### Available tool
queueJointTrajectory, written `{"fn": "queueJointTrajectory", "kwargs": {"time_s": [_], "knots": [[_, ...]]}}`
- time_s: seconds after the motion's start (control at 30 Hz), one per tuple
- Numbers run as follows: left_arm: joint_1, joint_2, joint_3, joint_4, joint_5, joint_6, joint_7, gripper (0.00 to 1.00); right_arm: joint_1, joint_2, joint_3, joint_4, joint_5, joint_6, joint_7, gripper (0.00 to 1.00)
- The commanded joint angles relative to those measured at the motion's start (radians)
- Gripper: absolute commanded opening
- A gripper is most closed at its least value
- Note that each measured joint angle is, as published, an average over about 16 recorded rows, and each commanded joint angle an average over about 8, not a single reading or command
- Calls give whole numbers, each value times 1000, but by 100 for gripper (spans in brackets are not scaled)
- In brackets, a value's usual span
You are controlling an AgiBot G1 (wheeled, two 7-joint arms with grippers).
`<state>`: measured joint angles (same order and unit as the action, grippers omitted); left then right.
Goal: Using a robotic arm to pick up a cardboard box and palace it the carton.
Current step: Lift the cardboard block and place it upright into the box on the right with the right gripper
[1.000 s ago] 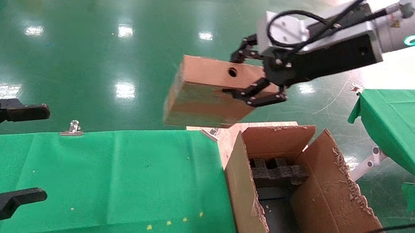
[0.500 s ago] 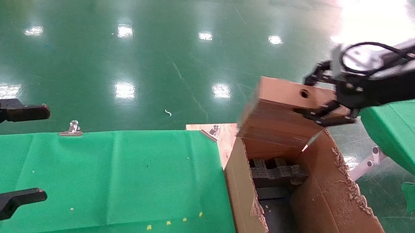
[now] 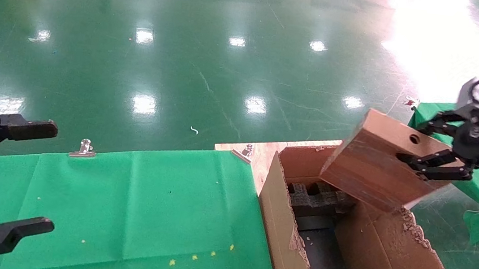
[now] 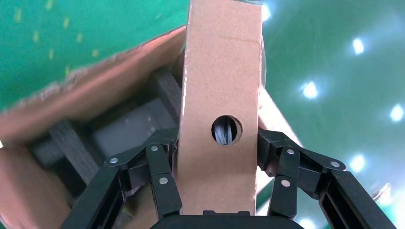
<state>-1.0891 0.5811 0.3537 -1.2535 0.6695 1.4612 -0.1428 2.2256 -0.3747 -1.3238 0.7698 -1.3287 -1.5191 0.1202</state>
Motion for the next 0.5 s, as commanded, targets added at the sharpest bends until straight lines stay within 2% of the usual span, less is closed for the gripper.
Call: {"fn": "queueJointTrajectory", "kwargs": {"time_s": [0.03,0.37,0.5], "knots": [[0,0,0,0,0,0,0,100,-9,37,-3,9,13,18,54,0],[0,0,0,0,0,0,0,100,-119,216,-39,232,57,205,403,0],[0,0,0,0,0,0,0,100,-154,277,-56,310,79,285,513,0]]}}
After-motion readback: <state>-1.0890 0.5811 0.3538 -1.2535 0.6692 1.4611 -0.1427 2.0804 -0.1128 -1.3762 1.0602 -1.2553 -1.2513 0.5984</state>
